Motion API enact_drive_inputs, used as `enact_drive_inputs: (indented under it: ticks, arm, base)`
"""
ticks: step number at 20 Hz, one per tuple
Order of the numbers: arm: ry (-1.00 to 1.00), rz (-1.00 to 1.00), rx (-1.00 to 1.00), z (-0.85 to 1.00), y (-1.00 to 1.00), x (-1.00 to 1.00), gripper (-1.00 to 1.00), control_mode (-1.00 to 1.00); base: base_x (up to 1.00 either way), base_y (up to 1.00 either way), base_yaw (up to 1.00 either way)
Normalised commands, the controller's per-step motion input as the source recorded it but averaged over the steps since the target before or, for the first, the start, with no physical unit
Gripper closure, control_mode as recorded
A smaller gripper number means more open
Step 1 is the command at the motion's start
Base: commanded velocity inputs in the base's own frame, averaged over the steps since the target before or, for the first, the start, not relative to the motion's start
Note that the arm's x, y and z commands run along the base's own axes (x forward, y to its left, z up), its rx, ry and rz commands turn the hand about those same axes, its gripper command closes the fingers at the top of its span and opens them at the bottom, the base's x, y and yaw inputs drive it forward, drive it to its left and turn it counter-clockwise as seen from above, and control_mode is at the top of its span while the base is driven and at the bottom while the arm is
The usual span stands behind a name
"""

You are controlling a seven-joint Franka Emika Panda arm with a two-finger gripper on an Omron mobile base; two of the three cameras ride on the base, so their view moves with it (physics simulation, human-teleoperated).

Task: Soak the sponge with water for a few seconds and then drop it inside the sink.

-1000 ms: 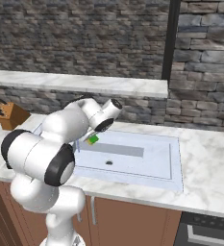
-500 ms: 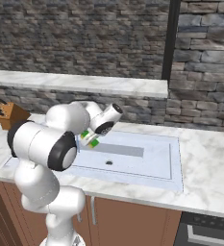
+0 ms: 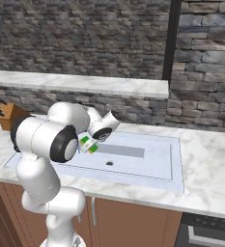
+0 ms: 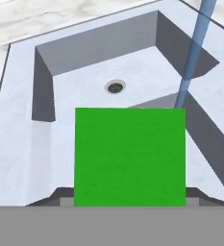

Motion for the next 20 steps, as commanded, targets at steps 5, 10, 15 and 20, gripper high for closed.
enact_drive_inputs:
  ticks: [5, 10, 15, 20]
  arm:
    - [-0.02, 0.00, 0.00, -0.05, 0.13, 0.00, 1.00, -1.00]
    - [-0.03, 0.00, 0.00, 0.00, 0.15, 0.00, 1.00, -1.00]
    - [0.00, 0.00, 0.00, 0.00, 0.17, 0.00, 1.00, -1.00]
    - [0.00, 0.00, 0.01, 0.00, 0.08, 0.00, 1.00, -1.00]
  base:
    - [0.00, 0.00, 0.00]
    - [0.00, 0.00, 0.00]
    - [0.00, 0.00, 0.00]
    - [0.00, 0.00, 0.00]
